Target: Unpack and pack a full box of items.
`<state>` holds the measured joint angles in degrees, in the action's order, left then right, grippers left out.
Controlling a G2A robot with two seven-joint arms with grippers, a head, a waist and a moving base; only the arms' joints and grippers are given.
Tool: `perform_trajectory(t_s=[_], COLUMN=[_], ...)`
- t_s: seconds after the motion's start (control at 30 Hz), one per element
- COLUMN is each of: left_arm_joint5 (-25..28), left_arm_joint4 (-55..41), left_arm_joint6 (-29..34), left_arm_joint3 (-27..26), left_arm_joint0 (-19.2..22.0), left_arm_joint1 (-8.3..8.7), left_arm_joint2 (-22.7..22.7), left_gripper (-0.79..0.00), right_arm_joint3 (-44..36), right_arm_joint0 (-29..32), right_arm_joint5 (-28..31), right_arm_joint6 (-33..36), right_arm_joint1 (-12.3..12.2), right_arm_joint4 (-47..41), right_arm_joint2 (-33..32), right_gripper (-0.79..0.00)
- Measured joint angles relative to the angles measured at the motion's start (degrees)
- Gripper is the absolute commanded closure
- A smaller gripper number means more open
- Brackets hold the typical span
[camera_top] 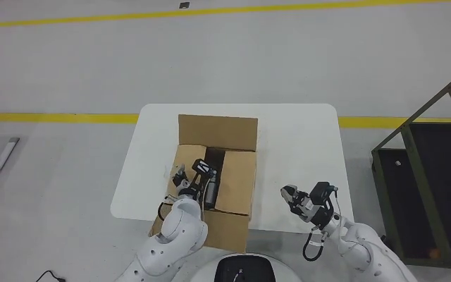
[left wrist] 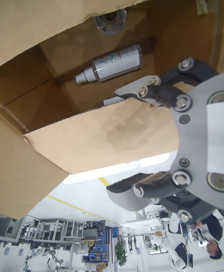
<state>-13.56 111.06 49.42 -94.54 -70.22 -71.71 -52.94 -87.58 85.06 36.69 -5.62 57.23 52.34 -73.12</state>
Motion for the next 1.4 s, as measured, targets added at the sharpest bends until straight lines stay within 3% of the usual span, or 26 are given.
perform_trajectory(t_s=[0.37,1.03,1.4], left_arm_joint5=[2.9,6.6,9.1], left_arm_joint4=[-7.6,-37.7,-52.7], left_arm_joint6=[2.4,10.6,14.9], left_arm_joint3=[-5.6,-13.5,-13.5], left_arm_joint0=[-1.5,-0.7,-0.7], left_arm_joint1=[-0.41,-1.26,-1.04], left_arm_joint2=[-6.8,-20.0,-25.5], left_gripper=[0.0,0.0,0.0], right_arm_joint3=[-0.1,1.0,1.2], right_arm_joint0=[-0.1,1.2,1.4], right_arm_joint5=[0.0,0.1,0.4], right_arm_joint6=[0.3,-1.7,-1.1], right_arm_joint1=[0.3,0.7,0.7], right_arm_joint4=[0.2,-1.9,-2.3], right_arm_joint2=[0.0,-2.8,-4.3], right_gripper=[0.0,0.0,0.0])
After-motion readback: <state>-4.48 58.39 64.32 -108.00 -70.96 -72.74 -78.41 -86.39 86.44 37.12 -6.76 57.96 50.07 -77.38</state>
